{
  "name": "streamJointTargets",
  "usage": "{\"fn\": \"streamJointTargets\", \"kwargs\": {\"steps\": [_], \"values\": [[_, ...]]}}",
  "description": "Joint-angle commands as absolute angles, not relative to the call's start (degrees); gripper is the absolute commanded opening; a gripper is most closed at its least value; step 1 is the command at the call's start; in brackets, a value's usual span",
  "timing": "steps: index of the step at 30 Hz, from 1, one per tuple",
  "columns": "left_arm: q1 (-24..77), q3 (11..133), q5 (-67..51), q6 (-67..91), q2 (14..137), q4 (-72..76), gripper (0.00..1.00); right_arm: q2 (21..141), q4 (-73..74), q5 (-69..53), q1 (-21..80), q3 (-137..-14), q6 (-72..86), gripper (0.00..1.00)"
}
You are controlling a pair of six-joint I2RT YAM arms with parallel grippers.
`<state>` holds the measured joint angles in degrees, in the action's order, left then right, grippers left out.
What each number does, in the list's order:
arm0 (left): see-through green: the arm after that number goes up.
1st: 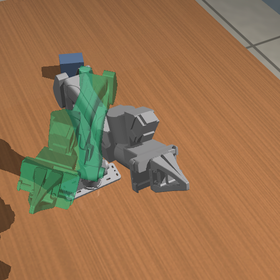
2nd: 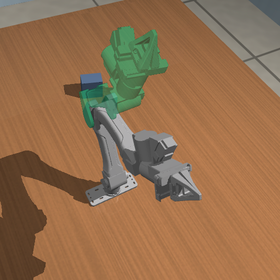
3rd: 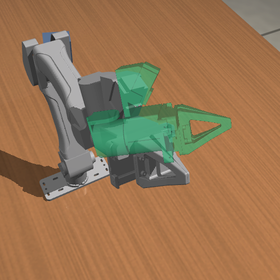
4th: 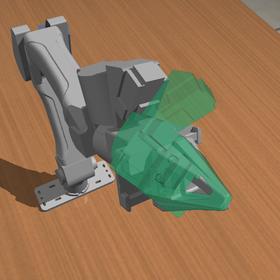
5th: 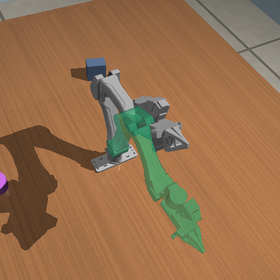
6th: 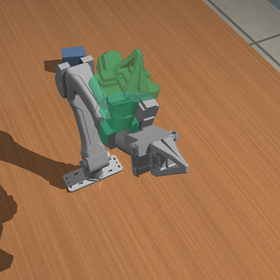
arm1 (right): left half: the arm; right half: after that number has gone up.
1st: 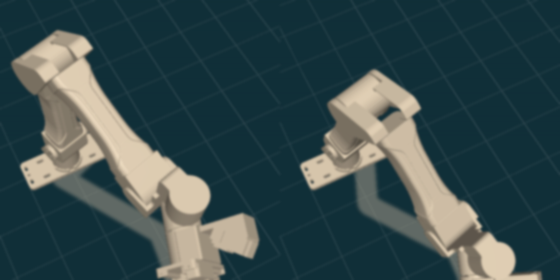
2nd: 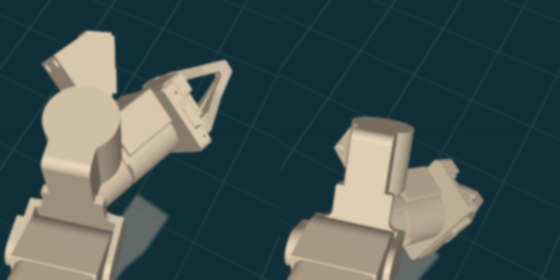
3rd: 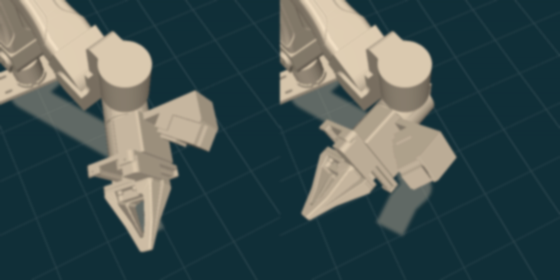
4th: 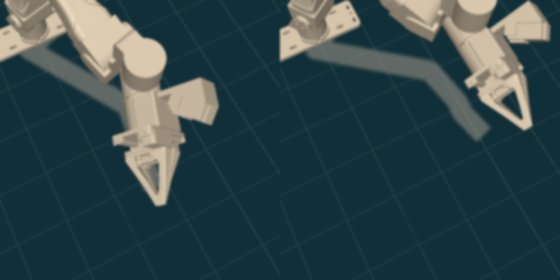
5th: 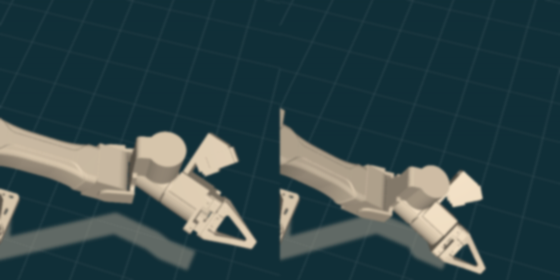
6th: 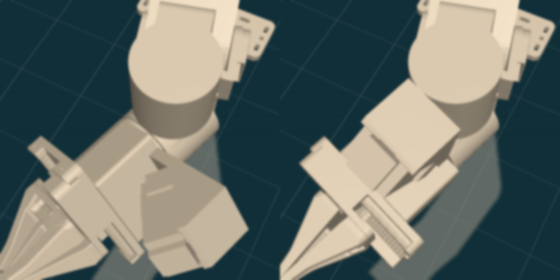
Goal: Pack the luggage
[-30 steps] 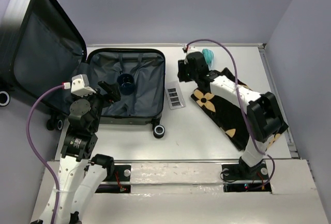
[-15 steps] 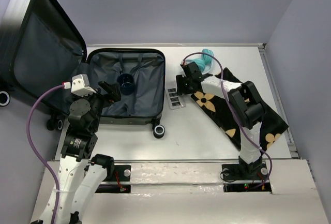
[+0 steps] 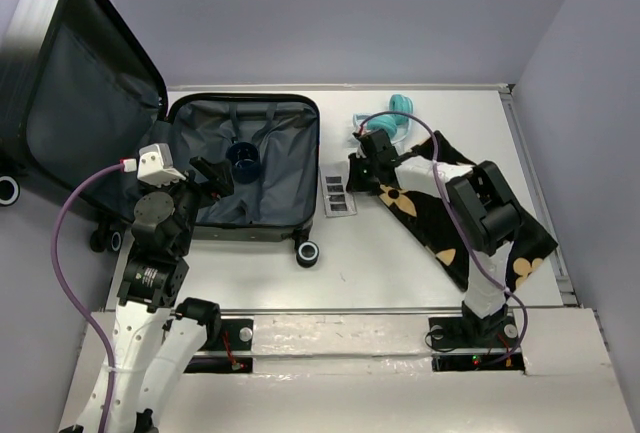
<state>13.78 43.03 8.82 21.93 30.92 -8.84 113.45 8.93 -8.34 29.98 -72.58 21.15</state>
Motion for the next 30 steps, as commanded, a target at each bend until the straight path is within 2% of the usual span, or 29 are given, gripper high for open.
{"fn": "streamJointTargets", "kwargs": {"steps": [1, 6, 10, 14, 18, 21, 25, 30], "values": [[13.5, 43.4, 8.3, 21.4, 29.9, -5.8, 0.99, 111.4, 8.0, -12.1, 30.1, -68.5, 23.8, 0.08], [13.5, 43.2, 8.2, 21.4, 29.3, -5.8, 0.99, 105.8, 6.4, -9.0, 30.1, -64.6, 24.6, 0.07], [13.5, 43.2, 7.9, 21.4, 29.2, -5.8, 0.99, 96.3, 7.0, -6.8, 30.1, -62.1, 23.6, 0.07], [13.5, 43.2, 7.6, 21.4, 28.9, -5.6, 0.99, 85.5, 10.4, -4.7, 30.1, -62.6, 22.0, 0.07], [13.5, 43.2, 7.2, 21.5, 29.0, -5.5, 0.99, 81.0, 11.2, -6.7, 30.1, -66.6, 21.3, 0.07], [13.5, 43.2, 7.0, 21.5, 29.2, -5.4, 0.99, 82.3, 10.3, -10.1, 30.7, -72.9, 21.5, 0.07], [13.4, 43.2, 7.1, 21.5, 29.2, -5.4, 0.99, 90.6, 9.1, -12.8, 35.8, -84.2, 22.1, 0.07], [13.1, 43.2, 7.6, 21.4, 29.0, -5.5, 0.99, 109.0, 8.9, -15.3, 43.7, -106.6, 24.1, 0.07]]}}
